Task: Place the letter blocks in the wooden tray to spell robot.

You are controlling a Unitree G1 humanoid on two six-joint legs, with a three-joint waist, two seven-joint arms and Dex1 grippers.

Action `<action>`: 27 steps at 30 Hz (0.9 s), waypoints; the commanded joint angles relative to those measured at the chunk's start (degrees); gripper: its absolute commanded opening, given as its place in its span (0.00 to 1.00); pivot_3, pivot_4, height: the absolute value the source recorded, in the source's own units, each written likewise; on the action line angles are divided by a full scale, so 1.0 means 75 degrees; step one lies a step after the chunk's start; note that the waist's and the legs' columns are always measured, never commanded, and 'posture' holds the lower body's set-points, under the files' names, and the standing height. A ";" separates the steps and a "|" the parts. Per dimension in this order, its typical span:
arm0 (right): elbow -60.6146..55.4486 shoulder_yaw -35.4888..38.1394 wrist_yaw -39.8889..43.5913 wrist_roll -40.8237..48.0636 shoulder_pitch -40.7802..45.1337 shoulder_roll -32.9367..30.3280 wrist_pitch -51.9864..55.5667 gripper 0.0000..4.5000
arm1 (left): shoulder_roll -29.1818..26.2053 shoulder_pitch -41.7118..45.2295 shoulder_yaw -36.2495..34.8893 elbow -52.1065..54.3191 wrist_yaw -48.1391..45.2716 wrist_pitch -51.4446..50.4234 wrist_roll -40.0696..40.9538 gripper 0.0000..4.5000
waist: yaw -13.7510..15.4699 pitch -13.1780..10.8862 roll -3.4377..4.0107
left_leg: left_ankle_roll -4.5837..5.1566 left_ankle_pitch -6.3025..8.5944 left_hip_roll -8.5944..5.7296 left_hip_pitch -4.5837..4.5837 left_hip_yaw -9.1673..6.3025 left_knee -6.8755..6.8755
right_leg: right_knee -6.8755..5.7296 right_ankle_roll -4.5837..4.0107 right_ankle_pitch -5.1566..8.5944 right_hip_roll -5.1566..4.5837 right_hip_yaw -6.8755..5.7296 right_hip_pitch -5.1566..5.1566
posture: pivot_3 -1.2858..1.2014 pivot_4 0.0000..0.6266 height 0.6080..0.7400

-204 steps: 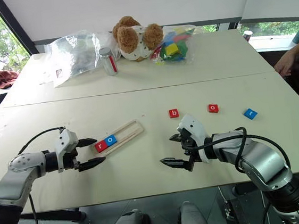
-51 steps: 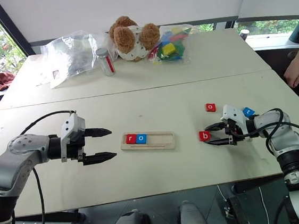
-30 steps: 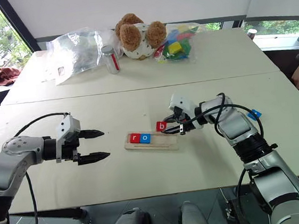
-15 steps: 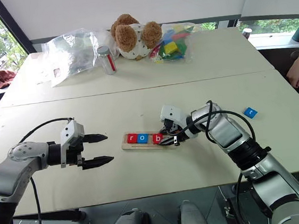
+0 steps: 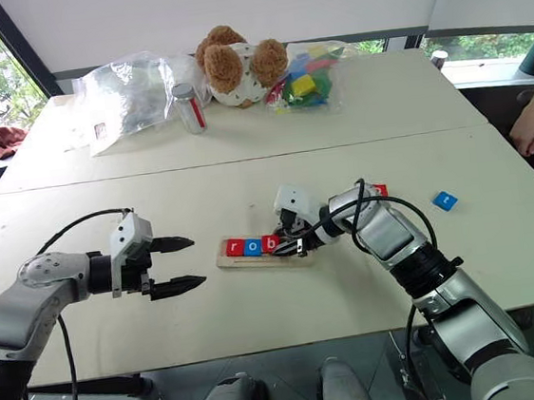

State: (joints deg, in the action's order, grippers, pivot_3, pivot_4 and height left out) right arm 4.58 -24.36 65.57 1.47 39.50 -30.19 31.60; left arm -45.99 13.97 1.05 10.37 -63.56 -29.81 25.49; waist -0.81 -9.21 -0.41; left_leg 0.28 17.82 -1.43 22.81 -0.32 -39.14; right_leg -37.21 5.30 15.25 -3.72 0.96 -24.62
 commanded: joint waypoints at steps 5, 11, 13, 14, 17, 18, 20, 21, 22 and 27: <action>-0.0133 -0.0168 -0.0003 -0.0006 0.0054 0.0254 0.0137 0.25 | 0.0036 0.0085 -0.0056 0.0164 0.0072 0.0140 -0.0031 1.00 | -0.0011 0.0000 0.0000 | 0.0000 0.0000 0.0000 -0.0003 0.0000 0.0000 | -0.0001 0.0000 0.0000 0.0000 0.0000 0.0001 | 0.52 0.24 1.00; -0.0023 -0.0244 -0.0098 -0.0086 0.0137 0.0509 0.0173 0.25 | 0.0115 0.0082 -0.0025 0.0183 0.0129 0.0161 -0.0047 1.00 | -0.0024 0.0000 0.0000 | 0.0000 0.0000 0.0001 -0.0005 0.0000 0.0001 | -0.0002 0.0000 0.0000 0.0002 0.0000 0.0001 | 0.52 0.24 1.00; 0.0029 -0.0254 -0.0119 -0.0113 0.0136 0.0530 0.0155 0.25 | 0.0130 0.0091 -0.0019 0.0173 0.0139 0.0171 -0.0057 1.00 | -0.0032 0.0001 -0.0001 | -0.0001 0.0000 0.0001 -0.0007 0.0000 0.0001 | -0.0003 0.0000 0.0000 0.0002 0.0001 0.0002 | 0.52 0.24 1.00; 0.0049 -0.0255 -0.0131 -0.0131 0.0132 0.0529 0.0165 0.25 | 0.0133 0.0091 -0.0020 0.0164 0.0143 0.0179 -0.0061 1.00 | -0.0035 0.0001 -0.0001 | -0.0001 -0.0001 0.0001 -0.0009 0.0000 0.0002 | -0.0005 0.0000 0.0000 0.0003 0.0001 0.0002 | 0.52 0.24 1.00; 0.0055 -0.0251 -0.0141 -0.0147 0.0116 0.0511 0.0168 0.25 | 0.0139 0.0081 -0.0025 0.0152 0.0154 0.0196 -0.0068 1.00 | -0.0035 0.0001 -0.0001 | -0.0002 -0.0001 0.0002 -0.0014 0.0000 0.0003 | -0.0011 0.0000 0.0000 0.0004 0.0001 0.0004 | 0.52 0.24 1.00; 0.0040 -0.0242 -0.0140 -0.0138 0.0114 0.0503 0.0182 0.25 | 0.0145 0.0076 -0.0023 0.0145 0.0157 0.0206 -0.0076 1.00 | -0.0035 0.0001 -0.0001 | -0.0002 -0.0001 0.0003 -0.0016 0.0000 0.0003 | -0.0011 0.0000 0.0000 0.0004 0.0001 0.0005 | 0.52 0.24 1.00; -0.0004 -0.0217 -0.0145 -0.0117 0.0118 0.0495 0.0217 0.36 | 0.0161 0.0072 -0.0022 0.0136 0.0162 0.0214 -0.0083 1.00 | -0.0033 0.0001 -0.0001 | -0.0003 -0.0001 0.0003 -0.0019 0.0000 0.0002 | -0.0011 0.0000 0.0000 0.0004 0.0002 0.0008 | 0.52 0.24 1.00; -0.0045 -0.0194 -0.0150 -0.0097 0.0124 0.0494 0.0241 0.48 | 0.0172 0.0075 -0.0020 0.0133 0.0164 0.0215 -0.0084 1.00 | -0.0032 0.0001 -0.0001 | -0.0003 -0.0001 0.0003 -0.0021 0.0000 0.0002 | -0.0011 0.0000 0.0000 0.0004 0.0002 0.0010 | 0.52 0.24 1.00; -0.0095 -0.0149 -0.0185 -0.0071 0.0142 0.0508 0.0274 0.58 | 0.0185 0.0079 -0.0017 0.0132 0.0165 0.0213 -0.0084 1.00 | -0.0031 0.0001 -0.0001 | -0.0003 -0.0001 0.0003 -0.0021 0.0000 0.0003 | -0.0011 0.0000 0.0000 0.0004 0.0002 0.0011 | 0.52 0.24 1.00; -0.0479 0.0103 -0.0267 0.0106 0.0250 0.0503 0.0527 0.99 | 0.0226 0.0098 -0.0014 0.0116 0.0149 0.0199 -0.0093 1.00 | -0.0019 0.0001 -0.0001 | -0.0004 -0.0002 0.0003 -0.0022 0.0000 0.0002 | -0.0013 0.0000 0.0000 0.0003 0.0003 0.0012 | 0.52 0.24 1.00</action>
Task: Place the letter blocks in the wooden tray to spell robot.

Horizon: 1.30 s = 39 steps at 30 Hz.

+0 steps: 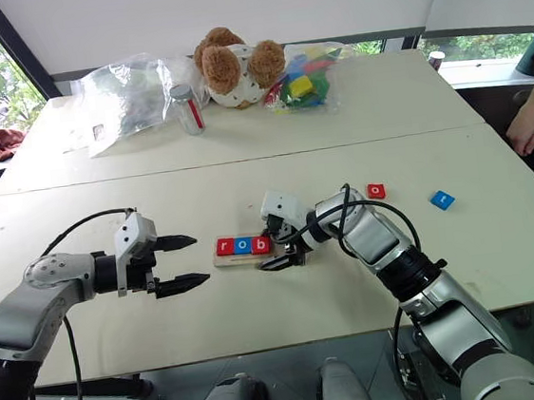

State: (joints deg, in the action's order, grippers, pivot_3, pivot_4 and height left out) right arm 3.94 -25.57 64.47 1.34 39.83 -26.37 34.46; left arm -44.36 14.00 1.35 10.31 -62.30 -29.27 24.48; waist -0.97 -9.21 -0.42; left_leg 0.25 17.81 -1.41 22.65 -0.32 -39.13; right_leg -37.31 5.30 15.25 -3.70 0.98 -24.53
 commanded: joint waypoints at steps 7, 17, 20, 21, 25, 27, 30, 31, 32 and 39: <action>-0.1046 0.0568 -0.0319 0.0275 0.0259 -0.0207 0.0492 0.99 | 0.0063 0.0167 -0.0022 0.0070 -0.0048 0.0119 0.0033 1.00 | 0.0024 0.0000 0.0000 | 0.0000 0.0001 0.0000 0.0004 -0.0001 0.0002 | 0.0004 0.0000 0.0000 -0.0002 -0.0001 -0.0002 | 0.52 0.24 1.00; 0.0145 0.0247 -0.0721 -0.0355 0.0339 -0.0233 -0.1017 0.99 | 0.0138 0.0287 0.0042 -0.0057 -0.0096 0.0185 -0.0041 1.00 | 0.0016 0.0000 0.0000 | 0.0000 0.0000 -0.0001 0.0004 0.0000 0.0003 | 0.0006 0.0000 0.0000 -0.0001 -0.0002 -0.0003 | 0.52 0.24 1.00; 0.0465 0.0214 -0.0719 -0.0441 0.0383 -0.0157 -0.1294 0.99 | 0.0118 0.0265 0.0014 -0.0051 -0.0091 0.0185 -0.0041 1.00 | 0.0014 0.0000 0.0000 | -0.0001 0.0000 -0.0001 0.0004 0.0001 0.0004 | 0.0007 0.0000 0.0000 -0.0001 -0.0002 -0.0002 | 0.52 0.24 1.00; 0.0575 0.0207 -0.0735 -0.0480 0.0401 -0.0128 -0.1388 0.99 | 0.0105 0.0242 -0.0002 -0.0032 -0.0086 0.0180 -0.0035 1.00 | 0.0012 0.0000 0.0000 | -0.0001 0.0000 -0.0001 0.0004 0.0001 0.0003 | 0.0007 0.0000 0.0000 -0.0001 -0.0002 -0.0002 | 0.52 0.24 1.00; 0.0909 0.0237 -0.0836 -0.0591 0.0501 -0.0008 -0.1672 0.99 | 0.0088 0.0175 -0.0027 0.0033 -0.0043 0.0170 -0.0023 1.00 | 0.0003 0.0000 0.0000 | -0.0001 0.0000 -0.0001 0.0004 0.0001 0.0003 | 0.0006 0.0000 0.0000 0.0000 -0.0002 -0.0002 | 0.52 0.24 1.00; 0.1005 0.0284 -0.0872 -0.0597 0.0600 0.0063 -0.1710 0.99 | 0.0082 0.0167 -0.0031 0.0048 -0.0038 0.0160 -0.0014 1.00 | -0.0001 0.0000 0.0000 | -0.0001 0.0000 -0.0001 0.0003 0.0001 0.0003 | 0.0005 0.0000 0.0000 0.0000 -0.0002 -0.0002 | 0.52 0.24 1.00; 0.0921 0.0339 -0.0790 -0.0570 0.0643 0.0067 -0.1660 0.99 | 0.0079 0.0164 -0.0031 0.0057 -0.0030 0.0148 -0.0008 1.00 | 0.0000 0.0000 0.0000 | -0.0001 0.0000 -0.0001 0.0004 0.0000 0.0004 | 0.0005 0.0000 0.0000 0.0000 -0.0002 -0.0002 | 0.52 0.24 1.00; 0.0698 0.0399 -0.0705 -0.0490 0.0587 -0.0002 -0.1507 0.99 | 0.0079 0.0173 -0.0031 0.0062 -0.0029 0.0141 -0.0004 1.00 | 0.0003 0.0000 0.0000 | -0.0001 0.0000 -0.0001 0.0004 0.0001 0.0004 | 0.0006 0.0000 0.0000 0.0000 -0.0002 -0.0002 | 0.52 0.24 1.00; 0.0536 0.0443 -0.0646 -0.0434 0.0544 -0.0052 -0.1393 0.99 | 0.0079 0.0179 -0.0031 0.0066 -0.0028 0.0137 0.0000 1.00 | 0.0015 0.0000 0.0000 | -0.0001 0.0000 0.0000 0.0004 0.0000 0.0004 | 0.0006 0.0000 0.0000 0.0000 -0.0002 -0.0002 | 0.52 0.24 1.00; -0.1462 0.2903 -0.1928 0.0434 0.0201 -0.0558 0.1910 0.99 | 0.0057 0.0383 -0.0257 0.0579 -0.0063 -0.0203 0.0458 1.00 | 0.0050 -0.0001 0.0000 | 0.0001 0.0001 -0.0002 0.0015 -0.0005 0.0001 | 0.0012 0.0000 0.0000 -0.0006 -0.0002 -0.0003 | 0.52 0.24 1.00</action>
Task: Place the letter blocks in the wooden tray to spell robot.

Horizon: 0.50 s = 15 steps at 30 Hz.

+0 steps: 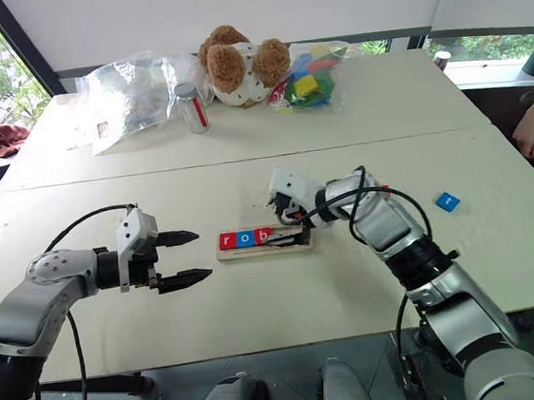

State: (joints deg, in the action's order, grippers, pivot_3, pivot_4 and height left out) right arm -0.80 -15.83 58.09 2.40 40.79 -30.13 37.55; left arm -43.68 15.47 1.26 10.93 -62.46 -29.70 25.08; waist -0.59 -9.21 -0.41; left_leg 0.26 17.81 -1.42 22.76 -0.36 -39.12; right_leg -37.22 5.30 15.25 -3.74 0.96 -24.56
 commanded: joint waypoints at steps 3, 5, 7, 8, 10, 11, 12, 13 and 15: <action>-0.1333 0.2562 -0.2516 0.0034 -0.0204 0.0252 0.2439 0.99 | 0.0060 0.0402 -0.0216 0.0564 0.0035 -0.0248 0.0509 1.00 | -0.0002 0.0001 -0.0001 | -0.0001 0.0000 0.0000 0.0003 -0.0003 0.0001 | 0.0000 0.0000 0.0000 -0.0003 0.0000 -0.0002 | 0.52 0.24 1.00; -0.1661 0.3221 -0.3881 -0.0363 -0.0589 0.0824 0.2912 0.99 | 0.0229 0.0678 -0.0085 0.0472 0.0082 -0.0262 0.0535 1.00 | -0.0005 0.0004 -0.0005 | -0.0002 0.0000 0.0001 0.0000 -0.0004 0.0008 | 0.0000 0.0000 0.0000 -0.0003 0.0000 -0.0003 | 0.52 0.24 1.00; -0.1949 0.3456 -0.4762 -0.0650 -0.0970 0.1236 0.3055 0.99 | 0.0408 0.0909 0.0053 0.0319 0.0072 -0.0248 0.0509 1.00 | -0.0012 0.0005 -0.0004 | -0.0013 -0.0007 0.0000 0.0001 -0.0006 0.0013 | -0.0002 0.0000 0.0000 0.0000 0.0000 -0.0006 | 0.52 0.24 1.00; -0.2084 0.3532 -0.5135 -0.0719 -0.1198 0.1523 0.3049 0.99 | 0.0502 0.1021 0.0153 0.0177 0.0026 -0.0199 0.0448 1.00 | -0.0023 0.0004 -0.0002 | -0.0039 -0.0022 0.0000 0.0002 -0.0003 0.0012 | -0.0002 0.0000 0.0000 0.0000 0.0001 -0.0007 | 0.52 0.24 1.00; -0.2187 0.3548 -0.5769 -0.0919 -0.1660 0.1845 0.2815 0.99 | 0.0626 0.1201 0.0363 -0.0117 -0.0081 0.0001 0.0233 1.00 | -0.0032 0.0005 0.0000 | -0.0050 -0.0029 -0.0002 0.0003 0.0008 0.0013 | -0.0003 0.0000 0.0000 0.0004 0.0010 -0.0012 | 0.52 0.24 1.00; -0.2188 0.3587 -0.6029 -0.0999 -0.1852 0.1944 0.2665 0.99 | 0.0661 0.1269 0.0433 -0.0223 -0.0132 0.0071 0.0173 1.00 | -0.0043 0.0005 0.0001 | -0.0049 -0.0029 -0.0002 0.0002 0.0009 0.0013 | -0.0005 0.0000 0.0000 0.0007 0.0010 -0.0012 | 0.52 0.24 1.00; -0.2137 0.3663 -0.6246 -0.1040 -0.1982 0.2004 0.2562 0.99 | 0.0693 0.1322 0.0469 -0.0296 -0.0150 0.0104 0.0152 1.00 | -0.0049 0.0004 0.0001 | -0.0049 -0.0029 -0.0002 0.0003 0.0013 0.0013 | -0.0006 0.0000 0.0000 0.0009 0.0014 -0.0014 | 0.52 0.24 1.00; -0.2063 0.3742 -0.6464 -0.1074 -0.2080 0.2057 0.2439 0.99 | 0.0726 0.1361 0.0482 -0.0345 -0.0169 0.0119 0.0148 1.00 | -0.0051 0.0004 0.0001 | -0.0048 -0.0029 -0.0003 0.0002 0.0015 0.0012 | -0.0008 0.0000 0.0000 0.0012 0.0015 -0.0014 | 0.52 0.24 1.00; -0.1899 0.3823 -0.6713 -0.0993 -0.2220 0.2165 0.2283 0.99 | 0.0757 0.1406 0.0511 -0.0389 -0.0211 0.0142 0.0150 1.00 | -0.0048 0.0004 0.0001 | -0.0045 -0.0028 -0.0003 0.0002 0.0017 0.0010 | -0.0008 0.0000 0.0000 0.0014 0.0015 -0.0014 | 0.52 0.24 1.00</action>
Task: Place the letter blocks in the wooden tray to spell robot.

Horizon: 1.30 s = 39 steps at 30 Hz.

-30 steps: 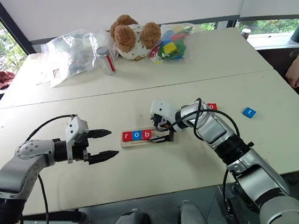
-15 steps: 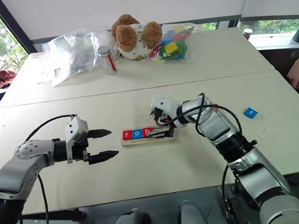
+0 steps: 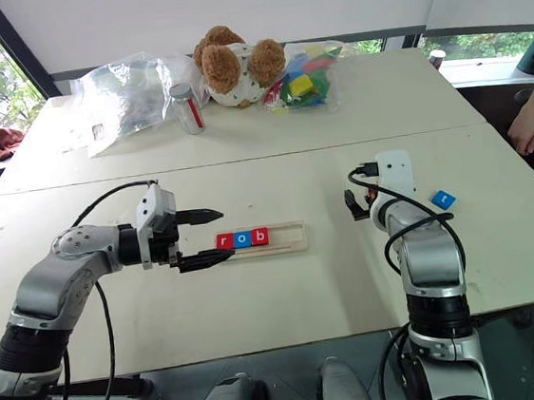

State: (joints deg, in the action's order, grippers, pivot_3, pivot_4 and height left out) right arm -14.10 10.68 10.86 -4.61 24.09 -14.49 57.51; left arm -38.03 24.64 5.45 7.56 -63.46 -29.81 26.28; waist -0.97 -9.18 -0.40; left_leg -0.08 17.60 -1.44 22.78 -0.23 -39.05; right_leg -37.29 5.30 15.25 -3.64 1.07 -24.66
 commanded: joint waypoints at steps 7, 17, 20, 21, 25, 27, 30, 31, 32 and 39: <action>0.1314 0.0290 -0.0757 0.0262 0.0115 0.0292 -0.1225 0.99 | -0.0085 0.0080 0.0024 0.0200 -0.0128 0.0129 -0.0080 1.00 | -0.0021 0.0000 0.0000 | 0.0034 0.0019 0.0002 -0.0009 -0.0001 0.0000 | -0.0002 0.0000 0.0000 0.0007 -0.0001 0.0007 | 0.52 0.24 1.00; 0.2519 0.0292 -0.1171 0.0433 0.0448 0.0241 -0.1881 0.35 | -0.0188 -0.0257 -0.0163 0.0597 0.0082 -0.0025 -0.0020 1.00 | 0.0024 0.0001 -0.0002 | 0.0039 0.0021 0.0003 -0.0047 -0.0003 -0.0003 | -0.0007 0.0000 0.0000 0.0005 0.0002 0.0045 | 0.52 0.24 1.00; 0.2303 0.0225 -0.1312 0.0422 0.0328 0.0304 -0.1744 0.26 | -0.0201 -0.0322 -0.0180 0.0661 0.0142 -0.0032 0.0000 1.00 | 0.0036 0.0001 -0.0002 | 0.0040 0.0022 0.0003 -0.0046 -0.0004 -0.0004 | -0.0006 0.0000 0.0000 0.0003 0.0002 0.0047 | 0.52 0.24 1.00; 0.2207 0.0165 -0.1308 0.0432 0.0308 0.0318 -0.1721 0.26 | -0.0199 -0.0332 -0.0173 0.0674 0.0156 -0.0030 0.0003 1.00 | 0.0039 0.0001 -0.0002 | 0.0040 0.0022 0.0003 -0.0046 -0.0004 -0.0004 | -0.0006 0.0000 0.0000 0.0003 0.0001 0.0047 | 0.52 0.24 1.00; 0.0797 -0.0241 -0.1095 0.0614 0.0052 0.0435 -0.0929 0.26 | -0.0222 -0.0345 -0.0130 0.0714 0.0140 -0.0015 0.0006 1.00 | 0.0022 0.0001 -0.0002 | 0.0040 0.0022 0.0004 -0.0045 -0.0008 0.0001 | -0.0005 0.0000 0.0000 0.0004 0.0000 0.0044 | 0.52 0.24 1.00; -0.0475 -0.0317 -0.1168 0.0756 -0.0208 0.0680 -0.0014 0.26 | -0.0258 -0.0331 -0.0126 0.0666 0.0078 0.0010 0.0001 1.00 | 0.0015 0.0001 -0.0002 | 0.0040 0.0022 0.0007 -0.0038 -0.0008 0.0008 | -0.0005 0.0000 0.0001 0.0007 0.0001 0.0031 | 0.52 0.24 1.00; -0.1869 -0.0571 -0.1421 0.0637 -0.0579 0.0960 0.1062 0.26 | -0.0283 -0.0317 -0.0091 0.0469 -0.0028 0.0097 -0.0035 1.00 | -0.0006 -0.0001 0.0002 | 0.0040 0.0022 0.0009 -0.0033 -0.0008 0.0009 | -0.0008 0.0000 0.0001 0.0010 0.0002 0.0023 | 0.52 0.24 1.00; -0.2128 -0.0592 -0.1513 0.0621 -0.0653 0.1114 0.1356 0.26 | -0.0281 -0.0316 -0.0068 0.0395 -0.0061 0.0142 -0.0071 1.00 | 0.0004 0.0000 0.0002 | 0.0040 0.0022 0.0009 -0.0032 -0.0007 0.0009 | -0.0007 0.0000 0.0001 0.0009 0.0002 0.0023 | 0.52 0.24 1.00; -0.2333 -0.0620 -0.1589 0.0627 -0.0716 0.1272 0.1626 0.26 | -0.0272 -0.0305 -0.0039 0.0324 -0.0092 0.0187 -0.0114 1.00 | 0.0006 0.0000 0.0001 | 0.0040 0.0022 0.0008 -0.0034 -0.0008 0.0006 | -0.0007 0.0000 0.0001 0.0009 0.0001 0.0027 | 0.52 0.24 1.00; -0.2303 -0.0628 -0.1691 0.0693 -0.1084 0.1701 0.2207 0.26 | -0.0154 -0.0154 0.0109 -0.0012 -0.0272 0.0358 -0.0235 1.00 | 0.0023 0.0000 0.0001 | 0.0041 0.0023 0.0004 -0.0034 -0.0008 0.0003 | -0.0006 0.0000 0.0001 0.0008 -0.0002 0.0029 | 0.52 0.24 1.00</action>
State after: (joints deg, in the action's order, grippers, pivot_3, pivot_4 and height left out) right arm -30.90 4.90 -1.67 0.36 15.85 -2.01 74.33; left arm -39.22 22.38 6.06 7.08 -64.89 -28.20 24.60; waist -0.80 -9.19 -0.39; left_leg 0.23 17.77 -1.41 22.52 -0.28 -39.02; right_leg -37.33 5.30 15.26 -3.58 1.06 -24.45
